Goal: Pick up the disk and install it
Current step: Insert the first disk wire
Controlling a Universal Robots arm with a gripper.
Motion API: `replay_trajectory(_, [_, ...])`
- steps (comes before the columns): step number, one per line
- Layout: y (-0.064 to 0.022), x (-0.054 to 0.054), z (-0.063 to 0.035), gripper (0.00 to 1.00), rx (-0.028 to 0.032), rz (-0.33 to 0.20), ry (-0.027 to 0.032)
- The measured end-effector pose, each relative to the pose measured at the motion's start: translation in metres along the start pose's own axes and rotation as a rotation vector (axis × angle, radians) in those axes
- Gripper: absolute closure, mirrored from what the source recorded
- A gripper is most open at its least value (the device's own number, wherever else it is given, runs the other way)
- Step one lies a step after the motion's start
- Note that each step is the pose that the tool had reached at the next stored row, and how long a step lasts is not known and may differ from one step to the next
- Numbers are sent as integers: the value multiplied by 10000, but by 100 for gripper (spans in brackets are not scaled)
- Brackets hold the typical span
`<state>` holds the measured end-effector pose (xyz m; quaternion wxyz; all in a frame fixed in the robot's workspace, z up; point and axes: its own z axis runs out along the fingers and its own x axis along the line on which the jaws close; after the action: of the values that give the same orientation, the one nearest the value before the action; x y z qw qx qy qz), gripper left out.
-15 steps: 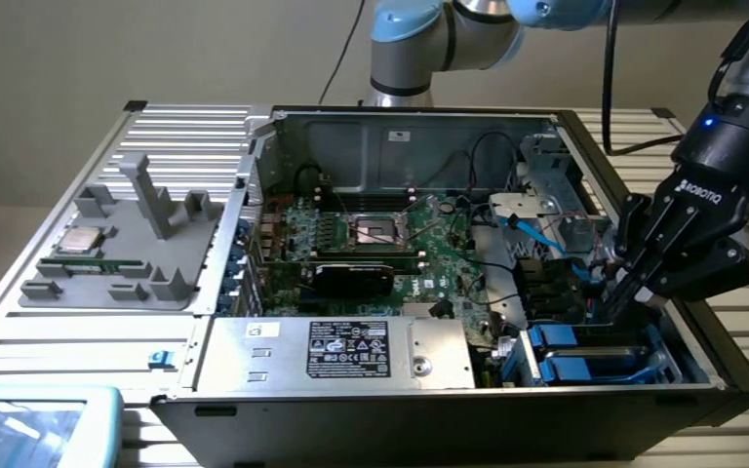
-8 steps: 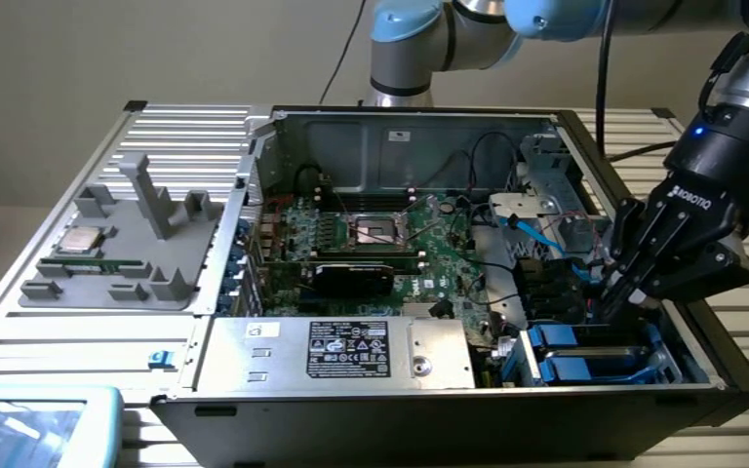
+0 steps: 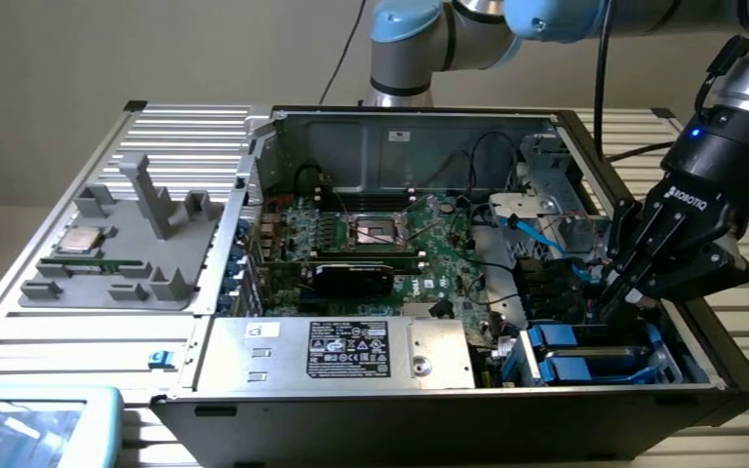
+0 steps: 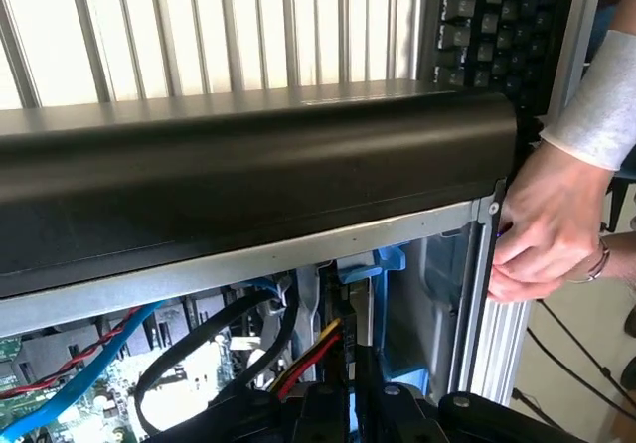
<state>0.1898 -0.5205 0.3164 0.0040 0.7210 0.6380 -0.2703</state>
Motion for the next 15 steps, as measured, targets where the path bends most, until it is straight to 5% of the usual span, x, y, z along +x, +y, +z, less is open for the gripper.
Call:
replay_trajectory(10, [-5,-7,-15,84,-1,11,7])
replay_trajectory(15, [-6,-8,-16,84,-58,39,18])
